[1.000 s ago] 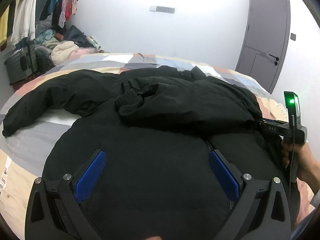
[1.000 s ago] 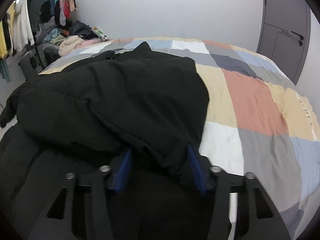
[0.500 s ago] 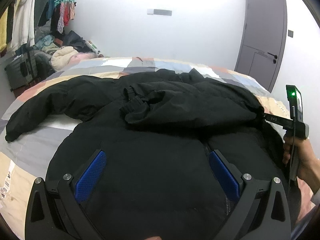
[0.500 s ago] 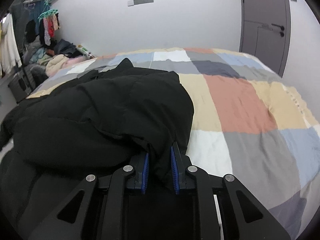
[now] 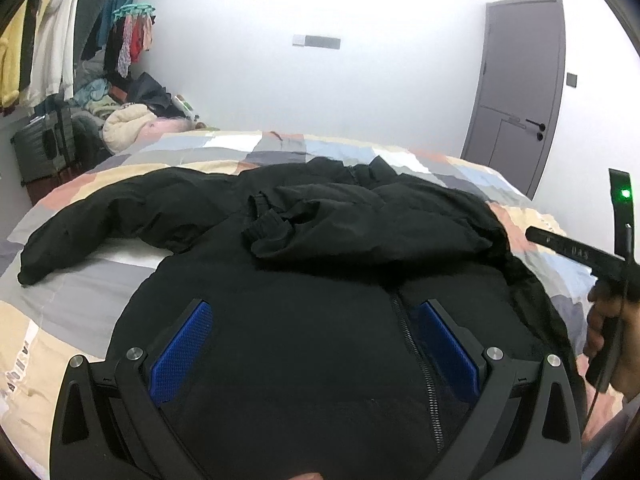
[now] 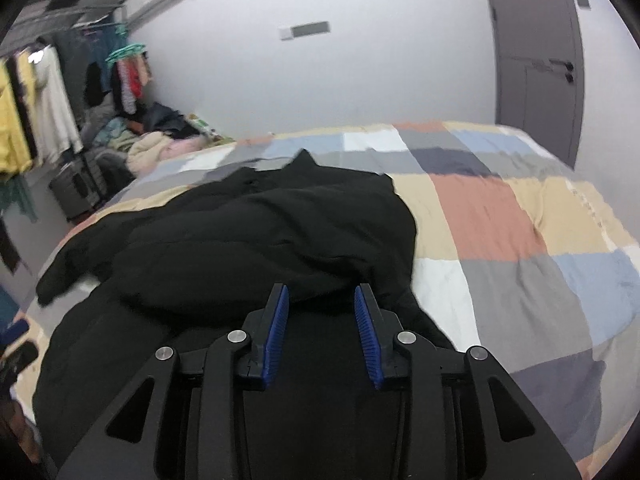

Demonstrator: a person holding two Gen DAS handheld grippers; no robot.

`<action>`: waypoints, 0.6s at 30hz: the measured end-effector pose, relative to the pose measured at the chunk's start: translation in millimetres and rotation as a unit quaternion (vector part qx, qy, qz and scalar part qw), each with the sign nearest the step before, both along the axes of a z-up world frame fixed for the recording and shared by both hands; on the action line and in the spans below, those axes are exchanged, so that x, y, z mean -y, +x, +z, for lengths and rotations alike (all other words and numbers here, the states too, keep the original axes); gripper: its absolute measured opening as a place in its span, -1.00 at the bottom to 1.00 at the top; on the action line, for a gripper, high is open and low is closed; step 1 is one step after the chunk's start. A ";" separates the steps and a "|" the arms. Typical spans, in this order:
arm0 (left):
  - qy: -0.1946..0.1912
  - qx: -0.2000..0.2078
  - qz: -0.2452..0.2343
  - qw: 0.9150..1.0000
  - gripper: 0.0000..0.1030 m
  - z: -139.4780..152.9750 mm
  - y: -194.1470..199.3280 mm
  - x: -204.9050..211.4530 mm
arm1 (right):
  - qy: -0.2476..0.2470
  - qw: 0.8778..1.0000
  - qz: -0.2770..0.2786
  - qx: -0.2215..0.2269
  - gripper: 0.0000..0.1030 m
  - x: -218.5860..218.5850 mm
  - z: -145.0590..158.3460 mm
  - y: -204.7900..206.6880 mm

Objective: Fold large clothes
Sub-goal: 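Withdraw the right gripper from the folded sleeve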

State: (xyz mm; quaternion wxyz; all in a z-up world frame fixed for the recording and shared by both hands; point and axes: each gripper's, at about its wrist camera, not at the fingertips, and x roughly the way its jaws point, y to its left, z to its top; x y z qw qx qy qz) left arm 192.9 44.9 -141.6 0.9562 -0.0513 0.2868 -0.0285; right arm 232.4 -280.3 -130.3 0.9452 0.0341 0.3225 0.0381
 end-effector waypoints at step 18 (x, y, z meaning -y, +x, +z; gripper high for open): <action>-0.016 0.037 0.002 0.999 1.00 20.2 -35.4 -10.9 | 0.014 0.997 0.055 0.053 -0.34 -62.2 37.1 -85.2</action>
